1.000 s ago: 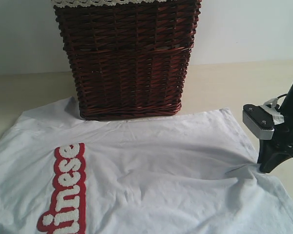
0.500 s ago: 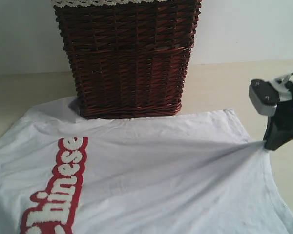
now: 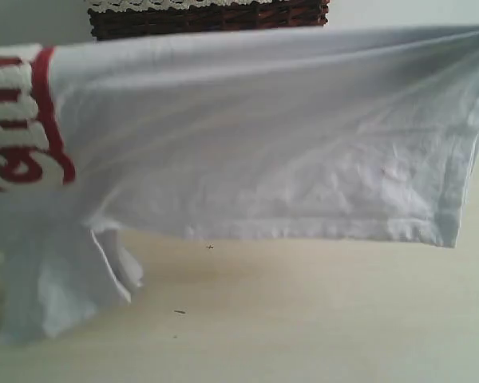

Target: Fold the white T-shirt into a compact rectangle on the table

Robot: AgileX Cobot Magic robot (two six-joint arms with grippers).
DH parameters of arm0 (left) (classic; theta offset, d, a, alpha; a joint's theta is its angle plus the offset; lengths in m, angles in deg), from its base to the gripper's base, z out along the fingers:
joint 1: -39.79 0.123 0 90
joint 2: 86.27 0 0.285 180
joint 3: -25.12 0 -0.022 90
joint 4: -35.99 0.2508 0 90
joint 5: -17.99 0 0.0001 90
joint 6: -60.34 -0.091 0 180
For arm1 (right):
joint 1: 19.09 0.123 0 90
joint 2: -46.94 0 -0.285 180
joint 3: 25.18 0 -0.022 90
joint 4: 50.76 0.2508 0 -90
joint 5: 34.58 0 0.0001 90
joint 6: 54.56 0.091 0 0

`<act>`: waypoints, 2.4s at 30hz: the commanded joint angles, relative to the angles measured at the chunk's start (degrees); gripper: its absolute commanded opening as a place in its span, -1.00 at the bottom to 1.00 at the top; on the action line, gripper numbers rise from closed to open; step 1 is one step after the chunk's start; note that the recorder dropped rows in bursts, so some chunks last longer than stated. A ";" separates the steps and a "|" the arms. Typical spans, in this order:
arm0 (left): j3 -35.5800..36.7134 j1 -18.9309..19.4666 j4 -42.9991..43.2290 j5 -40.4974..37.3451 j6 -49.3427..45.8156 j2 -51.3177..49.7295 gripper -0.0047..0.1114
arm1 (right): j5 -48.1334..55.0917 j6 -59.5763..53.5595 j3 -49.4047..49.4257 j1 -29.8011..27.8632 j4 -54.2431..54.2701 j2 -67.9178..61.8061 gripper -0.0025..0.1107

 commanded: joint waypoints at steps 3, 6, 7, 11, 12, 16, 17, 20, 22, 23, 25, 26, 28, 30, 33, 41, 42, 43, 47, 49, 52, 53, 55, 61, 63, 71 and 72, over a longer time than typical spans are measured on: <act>-6.61 0.04 -2.75 -2.28 0.31 7.90 -0.92 | 1.72 0.43 -0.86 -0.21 -1.75 6.00 -0.96; -6.70 0.04 -4.11 -4.20 0.31 11.37 -0.92 | 4.92 0.80 -0.86 -0.21 -1.31 7.90 -0.96; -6.70 0.04 -4.45 -4.93 0.36 12.35 -0.92 | 6.14 0.80 -0.86 -0.21 -1.10 8.50 -0.96; -6.70 0.04 -5.72 -6.71 0.45 17.07 -0.92 | 6.14 2.38 -0.86 -0.21 0.08 10.96 -0.96; -6.70 0.04 -6.19 -6.93 0.45 18.25 -0.92 | 6.14 3.27 -0.63 -0.21 0.36 11.60 -0.96; -6.70 0.04 -8.53 -8.89 2.61 23.16 -0.92 | 6.14 6.58 -0.63 -0.21 0.46 15.02 -0.96; -6.70 0.04 -9.10 -10.51 4.28 24.25 -0.92 | 6.14 7.53 -0.63 -0.21 0.46 15.71 -0.96; -6.70 0.04 -11.80 -20.66 12.14 27.25 -0.92 | 6.14 11.62 0.22 -0.21 1.47 18.02 -0.96; -5.88 0.04 -14.66 -29.33 17.93 28.30 -0.92 | 6.14 12.32 3.30 -0.21 2.83 19.53 -0.96; -5.46 0.04 -15.86 -32.15 19.69 28.43 -0.92 | 6.14 12.32 5.57 -0.21 3.58 20.07 -0.96; -4.09 0.04 -18.12 -32.91 22.73 28.43 -0.92 | 6.14 12.32 11.19 -0.21 4.35 21.17 -0.96; -3.40 0.04 -18.41 -32.91 23.53 28.43 -0.92 | 6.14 12.32 13.66 -0.21 4.45 21.45 -0.96; 0.29 0.04 -18.58 -32.51 23.56 28.09 -0.92 | 6.14 7.14 22.60 -0.21 5.27 21.43 -0.96; 5.98 0.04 -19.19 -23.77 22.00 25.76 -0.92 | 3.62 -1.21 31.68 -0.21 7.10 19.93 -0.96; 14.94 0.04 -20.56 -10.29 15.84 17.31 -0.92 | -20.93 -7.48 40.79 -0.21 9.86 16.55 -0.96; 12.82 0.04 -20.89 2.42 16.20 1.30 -0.92 | -32.92 -12.77 37.43 -0.21 13.76 11.79 -0.96; 10.55 0.04 -21.51 3.02 16.20 2.64 -0.92 | -32.81 -12.62 36.27 -0.21 15.26 13.25 -0.96; 6.89 0.04 -22.97 2.49 16.20 5.02 -0.92 | -32.42 -12.29 34.30 -0.21 17.45 15.73 -0.96; -0.03 0.04 -25.25 -8.60 16.20 13.80 -0.92 | -27.10 -12.29 31.96 -0.21 18.58 25.44 -0.96; -0.44 0.04 -25.32 -16.74 17.42 22.26 -0.92 | -15.78 -11.06 31.96 -0.21 18.12 32.71 -0.96; -0.44 0.04 -26.71 -19.93 21.17 31.87 -0.92 | -5.83 -4.70 31.96 -0.21 18.12 39.63 -0.96; -0.44 0.04 -26.98 -22.17 25.14 36.87 -0.92 | -0.50 -2.07 31.96 -0.21 18.12 43.44 -0.96; -0.44 0.04 -26.62 -27.13 33.75 42.73 -0.92 | 6.14 -0.79 32.24 -0.21 18.33 48.20 -0.96; 8.20 0.04 -22.80 -27.06 41.65 44.03 -0.92 | -0.29 -4.75 42.20 -0.21 16.75 49.97 -0.96; 14.11 0.04 -22.20 -23.38 39.53 41.46 -0.92 | -6.95 -9.67 46.66 -0.21 16.75 47.85 -0.96; 33.20 0.04 -21.68 -6.83 16.40 21.55 -0.92 | -32.43 -20.49 57.12 -0.21 16.80 28.51 -0.96; 34.54 0.04 -21.68 -4.97 14.39 19.22 -0.92 | -33.73 -20.93 56.89 -0.21 16.80 25.31 -0.96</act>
